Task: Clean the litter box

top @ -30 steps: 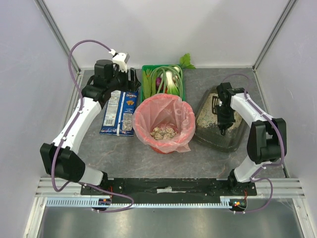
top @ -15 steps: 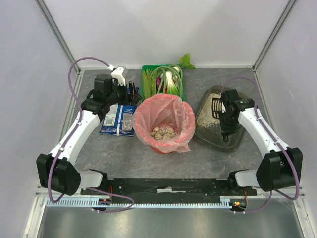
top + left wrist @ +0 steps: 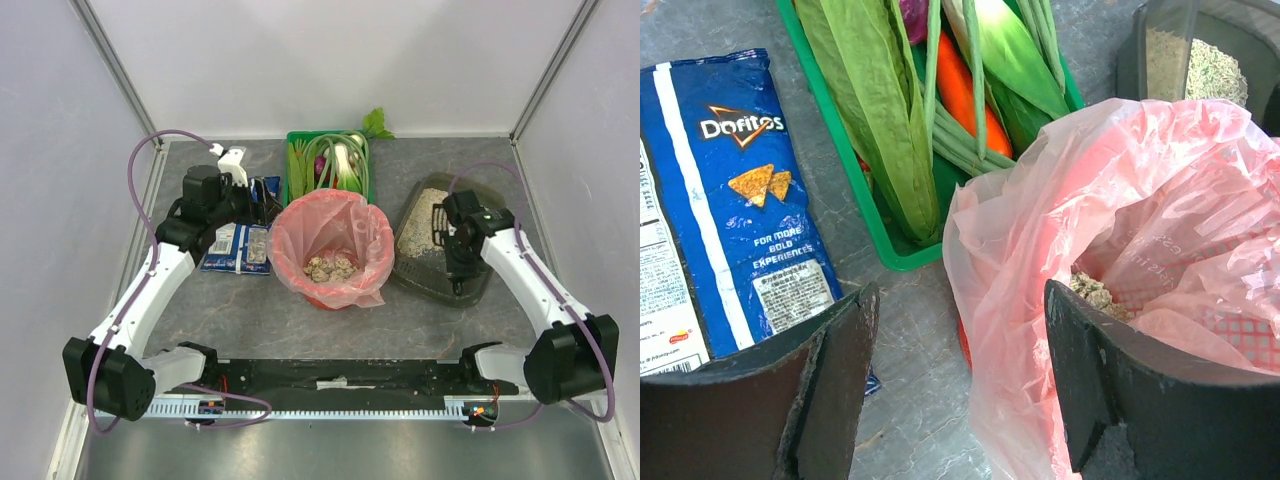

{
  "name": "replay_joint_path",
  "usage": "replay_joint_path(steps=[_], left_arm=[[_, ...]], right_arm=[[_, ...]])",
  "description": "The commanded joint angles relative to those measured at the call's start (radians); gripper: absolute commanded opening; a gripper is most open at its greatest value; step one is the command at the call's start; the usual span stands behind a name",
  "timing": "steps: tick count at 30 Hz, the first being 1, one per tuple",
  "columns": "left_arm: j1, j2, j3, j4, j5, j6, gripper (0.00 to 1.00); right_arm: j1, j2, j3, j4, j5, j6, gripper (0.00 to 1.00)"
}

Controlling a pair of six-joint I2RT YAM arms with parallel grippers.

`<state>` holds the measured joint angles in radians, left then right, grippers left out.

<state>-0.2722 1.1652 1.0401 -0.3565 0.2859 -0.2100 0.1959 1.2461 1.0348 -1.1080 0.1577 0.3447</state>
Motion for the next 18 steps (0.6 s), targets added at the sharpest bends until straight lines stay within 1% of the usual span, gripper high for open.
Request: replay_joint_path(steps=[1, 3, 4, 5, 7, 8, 9, 10, 11, 13, 15, 17, 18], left_arm=[[-0.009, -0.027, -0.002, 0.025, -0.010, 0.027, 0.73], [-0.012, -0.024, -0.002, 0.025, -0.013, 0.029, 0.73], [-0.012, -0.022, -0.002, 0.024, -0.011, 0.029, 0.73], [-0.015, -0.021, -0.002, 0.024, -0.008, 0.027, 0.73], [-0.016, -0.016, 0.000, 0.025, -0.001, 0.026, 0.73], [-0.018, -0.015, -0.002, 0.024, 0.001, 0.026, 0.73], [-0.019, -0.016, -0.002, 0.025, -0.001, 0.026, 0.73], [-0.021, -0.016, -0.002, 0.024, -0.005, 0.027, 0.73], [-0.024, -0.016, -0.002, 0.025, -0.005, 0.027, 0.73], [-0.027, -0.016, -0.002, 0.025, -0.005, 0.031, 0.73], [-0.030, -0.013, -0.003, 0.024, -0.011, 0.034, 0.73], [-0.032, -0.010, -0.002, 0.024, -0.020, 0.040, 0.73], [-0.033, -0.009, -0.003, 0.025, -0.031, 0.040, 0.73]], right_arm=[[0.106, 0.062, 0.034, -0.068, 0.107, 0.051, 0.00], [0.090, 0.056, 0.044, -0.063, 0.183, 0.059, 0.00], [0.079, 0.056, 0.051, -0.053, 0.174, 0.057, 0.00], [0.077, 0.061, 0.059, -0.047, 0.110, 0.082, 0.00], [0.124, 0.075, 0.053, -0.013, -0.007, 0.096, 0.00], [0.147, 0.085, 0.053, -0.035, 0.018, 0.100, 0.00], [0.155, 0.096, 0.060, -0.050, 0.079, 0.102, 0.00], [0.152, 0.093, 0.059, -0.055, 0.145, 0.097, 0.00], [0.116, 0.089, 0.064, -0.059, 0.201, 0.094, 0.00], [0.100, 0.076, 0.094, -0.055, 0.116, 0.097, 0.00], [0.151, 0.073, 0.093, -0.036, 0.027, 0.112, 0.00], [0.163, 0.090, 0.103, -0.097, 0.124, 0.119, 0.00], [0.159, 0.087, 0.105, -0.102, 0.241, 0.111, 0.00]])
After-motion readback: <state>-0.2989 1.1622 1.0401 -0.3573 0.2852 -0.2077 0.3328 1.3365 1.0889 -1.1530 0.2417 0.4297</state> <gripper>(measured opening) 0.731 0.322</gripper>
